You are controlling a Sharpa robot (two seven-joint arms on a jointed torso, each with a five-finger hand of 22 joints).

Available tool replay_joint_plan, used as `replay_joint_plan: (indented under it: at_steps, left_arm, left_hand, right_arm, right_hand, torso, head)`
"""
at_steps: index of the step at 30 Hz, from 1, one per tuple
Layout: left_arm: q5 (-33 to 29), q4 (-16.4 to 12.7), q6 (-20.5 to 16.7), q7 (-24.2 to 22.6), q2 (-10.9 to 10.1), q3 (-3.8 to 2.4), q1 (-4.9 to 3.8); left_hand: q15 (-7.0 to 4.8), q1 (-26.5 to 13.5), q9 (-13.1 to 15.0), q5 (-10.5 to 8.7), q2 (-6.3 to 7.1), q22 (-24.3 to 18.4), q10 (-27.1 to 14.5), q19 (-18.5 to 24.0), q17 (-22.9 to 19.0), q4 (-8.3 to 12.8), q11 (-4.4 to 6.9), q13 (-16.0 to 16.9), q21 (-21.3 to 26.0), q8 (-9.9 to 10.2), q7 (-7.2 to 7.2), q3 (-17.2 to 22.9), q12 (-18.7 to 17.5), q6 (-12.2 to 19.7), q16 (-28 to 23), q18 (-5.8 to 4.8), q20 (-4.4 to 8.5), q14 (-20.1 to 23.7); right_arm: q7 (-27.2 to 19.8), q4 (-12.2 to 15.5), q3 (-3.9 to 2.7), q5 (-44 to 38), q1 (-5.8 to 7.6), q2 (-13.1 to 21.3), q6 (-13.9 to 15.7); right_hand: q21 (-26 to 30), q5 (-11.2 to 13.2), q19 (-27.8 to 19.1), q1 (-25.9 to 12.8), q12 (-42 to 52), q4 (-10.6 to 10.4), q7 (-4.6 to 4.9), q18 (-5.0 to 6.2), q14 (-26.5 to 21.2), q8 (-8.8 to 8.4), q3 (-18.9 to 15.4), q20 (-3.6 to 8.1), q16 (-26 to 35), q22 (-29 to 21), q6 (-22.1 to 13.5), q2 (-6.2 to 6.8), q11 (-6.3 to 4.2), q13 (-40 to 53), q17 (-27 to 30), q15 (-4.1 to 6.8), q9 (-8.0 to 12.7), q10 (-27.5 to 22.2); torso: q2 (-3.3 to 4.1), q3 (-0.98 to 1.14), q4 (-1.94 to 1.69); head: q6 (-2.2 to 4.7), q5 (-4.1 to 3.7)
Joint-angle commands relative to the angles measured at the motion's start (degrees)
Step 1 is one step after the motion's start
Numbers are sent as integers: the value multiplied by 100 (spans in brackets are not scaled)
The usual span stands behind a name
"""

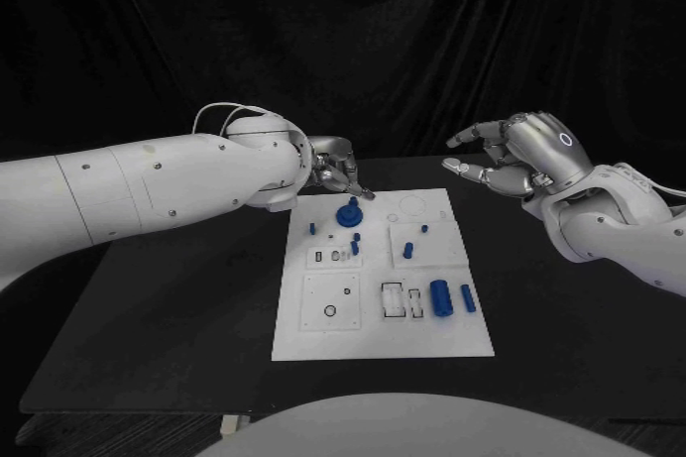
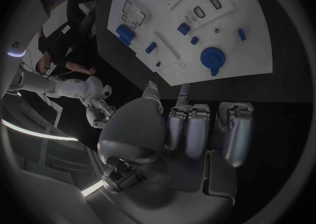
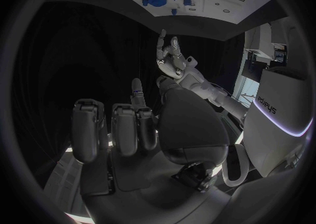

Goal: Assemble the parts on the task board

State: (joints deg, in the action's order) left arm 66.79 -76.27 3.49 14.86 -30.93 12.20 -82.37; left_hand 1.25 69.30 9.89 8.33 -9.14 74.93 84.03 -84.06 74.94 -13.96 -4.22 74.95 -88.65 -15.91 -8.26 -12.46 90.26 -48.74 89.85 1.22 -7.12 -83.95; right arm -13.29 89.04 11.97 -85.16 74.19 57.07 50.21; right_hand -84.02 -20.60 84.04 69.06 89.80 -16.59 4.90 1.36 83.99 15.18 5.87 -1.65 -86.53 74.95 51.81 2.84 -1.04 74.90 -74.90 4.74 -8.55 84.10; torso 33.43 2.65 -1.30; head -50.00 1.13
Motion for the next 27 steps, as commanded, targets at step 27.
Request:
replay_joint_plan:
  at_steps: [27]
  left_arm:
    - [1123, 377, 434, 783, 335, -6, 451]
  left_hand:
    - [-622, -748, 3267, -173, 217, 1372, 597, -454, 1506, -239, 690, 1505, -66, -2097, 735, 219, -26, -692, 15, -79, 545, -605]
  right_arm:
    - [434, -59, -6, 2, -96, -6, -448]
  right_hand:
    - [-62, -424, 369, 76, 20, 9, 15, 3, 495, -85, 92, -63, -56, 1322, 184, -54, 79, 1510, -939, -77, 50, 590]
  torso:
    - [-50, 23, 24]
  head:
    - [0, 22]
